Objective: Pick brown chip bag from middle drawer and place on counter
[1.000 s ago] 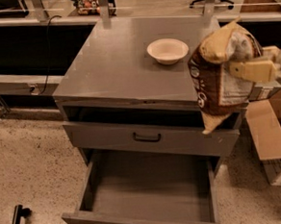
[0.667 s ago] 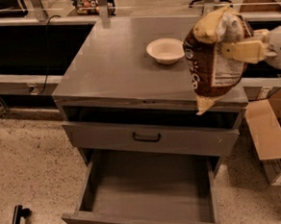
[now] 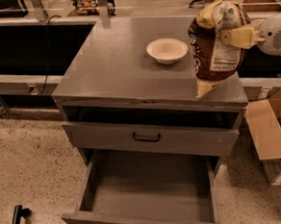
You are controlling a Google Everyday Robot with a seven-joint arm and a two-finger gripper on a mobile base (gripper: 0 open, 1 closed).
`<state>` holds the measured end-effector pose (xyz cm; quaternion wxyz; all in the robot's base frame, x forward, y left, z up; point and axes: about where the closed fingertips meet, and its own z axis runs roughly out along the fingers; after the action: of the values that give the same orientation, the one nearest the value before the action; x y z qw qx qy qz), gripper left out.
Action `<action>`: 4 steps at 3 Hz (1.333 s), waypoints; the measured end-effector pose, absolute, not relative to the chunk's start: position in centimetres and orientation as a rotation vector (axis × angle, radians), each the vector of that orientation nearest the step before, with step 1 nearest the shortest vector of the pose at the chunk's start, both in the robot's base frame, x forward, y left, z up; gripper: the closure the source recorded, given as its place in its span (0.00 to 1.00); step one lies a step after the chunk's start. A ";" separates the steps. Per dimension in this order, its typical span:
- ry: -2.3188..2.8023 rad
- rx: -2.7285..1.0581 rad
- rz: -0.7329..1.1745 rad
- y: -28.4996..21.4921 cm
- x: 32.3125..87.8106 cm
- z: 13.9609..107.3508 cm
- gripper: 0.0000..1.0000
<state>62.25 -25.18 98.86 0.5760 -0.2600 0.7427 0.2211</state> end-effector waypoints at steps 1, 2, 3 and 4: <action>1.766 -0.579 0.508 -25.0 64.4 97.5 0.58; 1.764 -0.584 0.512 -24.7 64.3 97.5 0.36; 1.764 -0.588 0.516 -24.4 64.4 97.5 0.13; 1.764 -0.591 0.519 -24.2 64.5 97.4 0.00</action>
Offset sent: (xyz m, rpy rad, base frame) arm 0.0178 0.0017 -0.0110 0.0010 0.0186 -0.0231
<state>64.48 -24.20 97.43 0.5688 -0.2516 0.7512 0.2211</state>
